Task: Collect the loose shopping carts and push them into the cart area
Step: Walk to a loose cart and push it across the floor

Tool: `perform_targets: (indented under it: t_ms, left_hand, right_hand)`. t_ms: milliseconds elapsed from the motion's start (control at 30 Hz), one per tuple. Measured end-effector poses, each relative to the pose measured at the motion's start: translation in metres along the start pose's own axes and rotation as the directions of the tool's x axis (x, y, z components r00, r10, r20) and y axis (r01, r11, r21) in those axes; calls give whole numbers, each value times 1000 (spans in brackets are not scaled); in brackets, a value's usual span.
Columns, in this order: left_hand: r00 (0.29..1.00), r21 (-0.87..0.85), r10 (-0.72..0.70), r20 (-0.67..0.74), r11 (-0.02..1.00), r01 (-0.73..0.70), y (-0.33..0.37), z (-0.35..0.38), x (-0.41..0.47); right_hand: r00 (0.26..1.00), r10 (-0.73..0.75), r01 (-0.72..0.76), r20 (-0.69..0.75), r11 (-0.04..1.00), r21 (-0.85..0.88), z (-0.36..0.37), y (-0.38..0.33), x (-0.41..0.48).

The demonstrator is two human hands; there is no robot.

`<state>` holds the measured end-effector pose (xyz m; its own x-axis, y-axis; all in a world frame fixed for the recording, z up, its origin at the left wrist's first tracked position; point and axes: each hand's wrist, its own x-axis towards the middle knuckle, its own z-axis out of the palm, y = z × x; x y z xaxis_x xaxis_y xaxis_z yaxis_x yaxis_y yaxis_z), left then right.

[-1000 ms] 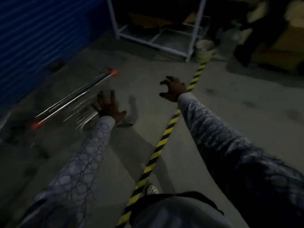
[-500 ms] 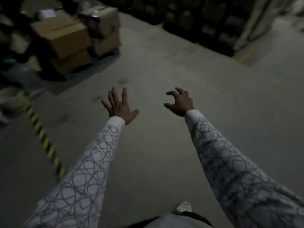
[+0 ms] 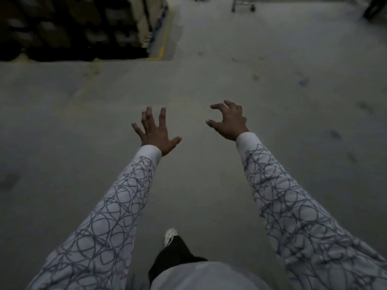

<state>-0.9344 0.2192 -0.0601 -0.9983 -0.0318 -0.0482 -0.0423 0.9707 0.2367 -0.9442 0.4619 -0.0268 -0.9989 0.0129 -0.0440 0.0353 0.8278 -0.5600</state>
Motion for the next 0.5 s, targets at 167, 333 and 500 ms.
perform_targets:
  t_ms: [167, 333, 500]
  left_hand:
    - [988, 11, 151, 40, 988, -151, 79, 26, 119]
    - [955, 20, 272, 117, 961, -276, 156, 52, 254]
    - [925, -30, 355, 139, 935, -354, 238, 56, 365]
  right_hand:
    - [985, 159, -157, -68, 987, 29, -40, 78, 73]
    - [952, 276, -270, -134, 961, 57, -80, 143, 179]
    - [908, 368, -359, -202, 930, 78, -127, 185, 264]
